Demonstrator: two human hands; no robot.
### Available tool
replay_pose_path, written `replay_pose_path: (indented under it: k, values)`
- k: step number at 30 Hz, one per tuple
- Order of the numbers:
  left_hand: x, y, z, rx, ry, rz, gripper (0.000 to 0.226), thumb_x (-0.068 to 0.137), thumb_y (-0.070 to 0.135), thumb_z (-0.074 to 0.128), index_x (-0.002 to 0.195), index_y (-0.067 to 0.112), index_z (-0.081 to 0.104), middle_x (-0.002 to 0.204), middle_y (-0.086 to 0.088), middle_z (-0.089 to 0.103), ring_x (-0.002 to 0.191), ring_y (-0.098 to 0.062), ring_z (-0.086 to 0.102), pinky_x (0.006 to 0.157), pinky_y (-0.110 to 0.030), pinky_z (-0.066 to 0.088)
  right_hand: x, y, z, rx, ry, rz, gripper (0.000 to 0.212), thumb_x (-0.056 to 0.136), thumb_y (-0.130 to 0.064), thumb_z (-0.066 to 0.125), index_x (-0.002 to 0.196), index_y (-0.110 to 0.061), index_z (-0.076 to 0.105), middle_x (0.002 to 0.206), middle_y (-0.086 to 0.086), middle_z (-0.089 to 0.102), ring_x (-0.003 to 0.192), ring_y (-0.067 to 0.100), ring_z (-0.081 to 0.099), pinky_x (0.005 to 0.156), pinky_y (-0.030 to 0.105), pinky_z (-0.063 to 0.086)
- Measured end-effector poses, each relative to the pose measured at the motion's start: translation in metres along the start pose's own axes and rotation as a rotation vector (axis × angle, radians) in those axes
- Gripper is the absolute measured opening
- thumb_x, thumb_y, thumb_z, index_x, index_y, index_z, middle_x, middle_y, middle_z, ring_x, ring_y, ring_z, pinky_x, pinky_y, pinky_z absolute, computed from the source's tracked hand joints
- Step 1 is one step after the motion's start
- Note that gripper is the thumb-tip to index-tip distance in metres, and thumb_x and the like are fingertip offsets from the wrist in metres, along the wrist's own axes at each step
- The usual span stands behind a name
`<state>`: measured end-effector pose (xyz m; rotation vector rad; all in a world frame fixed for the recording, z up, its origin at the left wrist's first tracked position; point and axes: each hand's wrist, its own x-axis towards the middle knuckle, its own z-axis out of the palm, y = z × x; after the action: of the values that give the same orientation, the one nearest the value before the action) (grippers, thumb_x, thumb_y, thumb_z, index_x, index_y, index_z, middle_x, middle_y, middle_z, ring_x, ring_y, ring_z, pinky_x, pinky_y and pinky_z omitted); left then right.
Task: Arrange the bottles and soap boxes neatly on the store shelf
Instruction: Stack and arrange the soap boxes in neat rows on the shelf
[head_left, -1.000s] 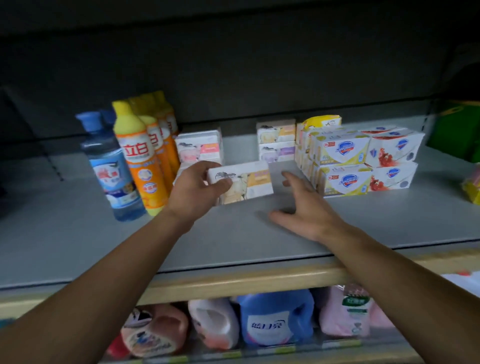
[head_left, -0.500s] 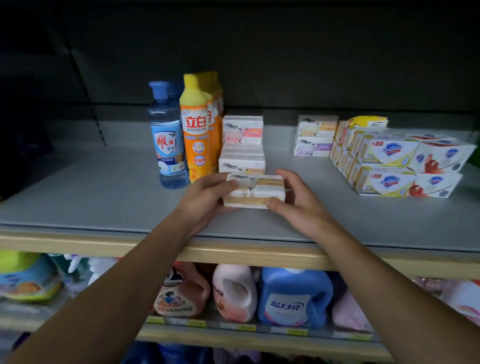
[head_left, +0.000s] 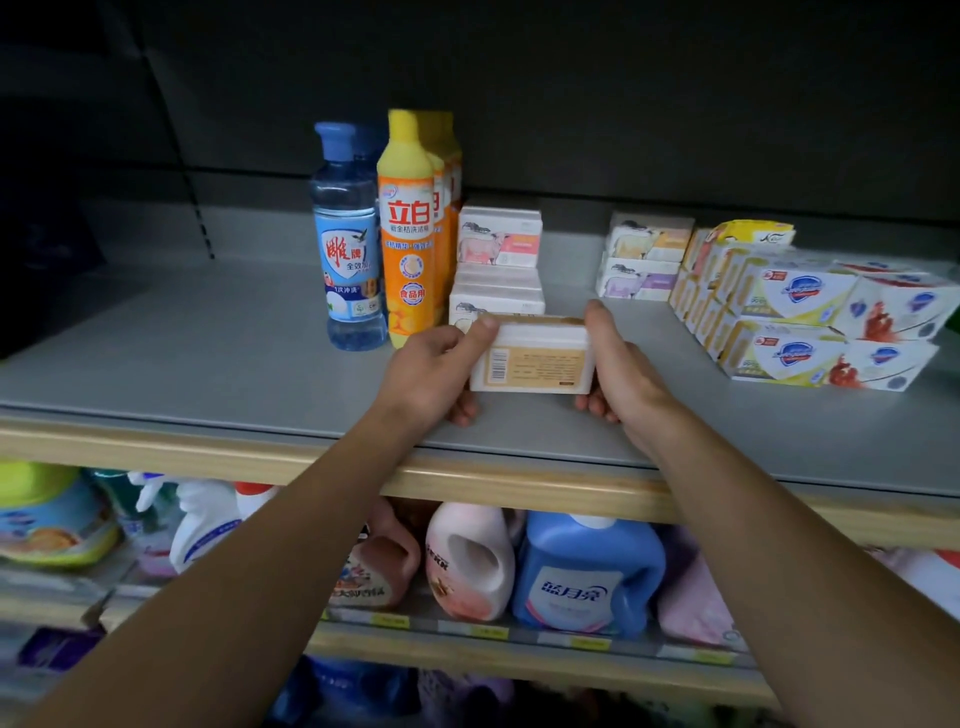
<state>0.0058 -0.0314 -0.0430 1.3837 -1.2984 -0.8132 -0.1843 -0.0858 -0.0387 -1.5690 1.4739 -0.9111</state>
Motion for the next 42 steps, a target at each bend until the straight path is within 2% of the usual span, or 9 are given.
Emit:
replay_pose_path:
  k: [9, 12, 16, 19, 23, 26, 29, 33, 42]
  values:
    - [0.002, -0.001, -0.002, -0.081, -0.039, 0.012, 0.045, 0.091, 0.045, 0.060, 0.110, 0.004, 0.065, 0.105, -0.020, 0.068, 0.051, -0.022, 0.062, 0.047, -0.027, 0.051, -0.001, 0.008, -0.003, 0.204, 0.065, -0.106, 0.064, 0.070, -0.073, 0.045, 0.083, -0.016, 0.072, 0.067, 0.005, 0.066, 0.041, 0.013, 0.050, 0.043, 0.022, 0.037]
    - [0.001, -0.001, -0.005, -0.317, -0.135, 0.004, 0.035, 0.090, 0.010, 0.064, 0.123, 0.001, 0.058, 0.114, -0.019, 0.066, 0.052, -0.019, 0.061, 0.049, -0.026, 0.054, -0.005, 0.013, -0.005, 0.435, -0.011, -0.174, 0.035, 0.070, -0.047, 0.069, 0.094, -0.021, 0.071, 0.082, 0.003, 0.065, 0.046, 0.018, 0.057, 0.042, 0.021, 0.043]
    - [-0.001, 0.000, -0.005, -0.399, -0.126, -0.027, 0.052, 0.083, -0.013, 0.063, 0.132, 0.000, 0.050, 0.130, -0.015, 0.058, 0.075, -0.029, 0.066, 0.064, -0.033, 0.061, -0.009, 0.015, -0.004, 0.508, -0.102, -0.233, 0.041, 0.084, -0.001, 0.069, 0.122, -0.014, 0.059, 0.094, 0.001, 0.074, 0.073, 0.019, 0.071, 0.063, 0.029, 0.057]
    - [-0.003, 0.001, -0.002, -0.413, -0.098, 0.001, 0.045, 0.090, 0.003, 0.062, 0.133, 0.004, 0.050, 0.132, -0.012, 0.058, 0.096, -0.028, 0.068, 0.067, -0.037, 0.062, -0.008, 0.016, -0.004, 0.443, -0.055, -0.286, 0.025, 0.092, -0.008, 0.062, 0.111, -0.024, 0.063, 0.094, -0.006, 0.074, 0.086, 0.011, 0.070, 0.076, 0.035, 0.057]
    - [-0.003, 0.000, 0.000, -0.291, -0.058, 0.038, 0.043, 0.094, 0.009, 0.059, 0.136, 0.008, 0.049, 0.132, -0.007, 0.057, 0.099, -0.022, 0.069, 0.071, -0.041, 0.061, -0.006, 0.021, -0.003, 0.321, -0.014, -0.349, 0.050, 0.084, 0.002, 0.069, 0.124, -0.025, 0.056, 0.125, -0.004, 0.062, 0.110, 0.012, 0.063, 0.094, 0.033, 0.051]
    - [-0.002, -0.001, -0.004, -0.262, -0.066, 0.056, 0.035, 0.095, 0.007, 0.058, 0.129, 0.006, 0.056, 0.124, -0.008, 0.065, 0.103, -0.022, 0.069, 0.077, -0.037, 0.061, -0.004, 0.023, 0.000, 0.228, -0.020, -0.314, 0.067, 0.081, 0.006, 0.071, 0.139, -0.017, 0.047, 0.130, -0.002, 0.059, 0.095, 0.008, 0.066, 0.092, 0.028, 0.051]
    - [-0.003, 0.000, -0.005, -0.363, -0.078, 0.027, 0.019, 0.096, 0.012, 0.056, 0.112, 0.006, 0.065, 0.107, -0.008, 0.073, 0.098, -0.022, 0.070, 0.078, -0.035, 0.060, -0.004, 0.023, 0.005, 0.064, 0.010, -0.372, 0.069, 0.074, 0.002, 0.077, 0.134, -0.021, 0.052, 0.113, -0.004, 0.067, 0.094, 0.005, 0.066, 0.094, 0.025, 0.050]
    - [-0.003, 0.000, -0.005, -0.420, -0.057, 0.030, 0.016, 0.097, 0.018, 0.055, 0.094, 0.008, 0.068, 0.096, -0.007, 0.074, 0.093, -0.022, 0.071, 0.076, -0.035, 0.060, -0.009, 0.021, 0.007, -0.203, 0.132, -0.543, 0.063, 0.067, -0.010, 0.082, 0.121, -0.030, 0.057, 0.105, -0.011, 0.063, 0.075, -0.002, 0.052, 0.076, 0.023, 0.044]
    - [-0.006, -0.002, -0.009, -0.395, -0.082, 0.150, 0.028, 0.080, -0.016, 0.063, 0.106, -0.006, 0.061, 0.120, -0.022, 0.065, 0.115, -0.033, 0.062, 0.102, -0.048, 0.048, -0.019, 0.021, 0.007, -0.305, 0.123, -0.674, 0.042, 0.076, -0.012, 0.073, 0.108, -0.024, 0.050, 0.104, -0.005, 0.064, 0.086, 0.019, 0.063, 0.077, 0.040, 0.053]
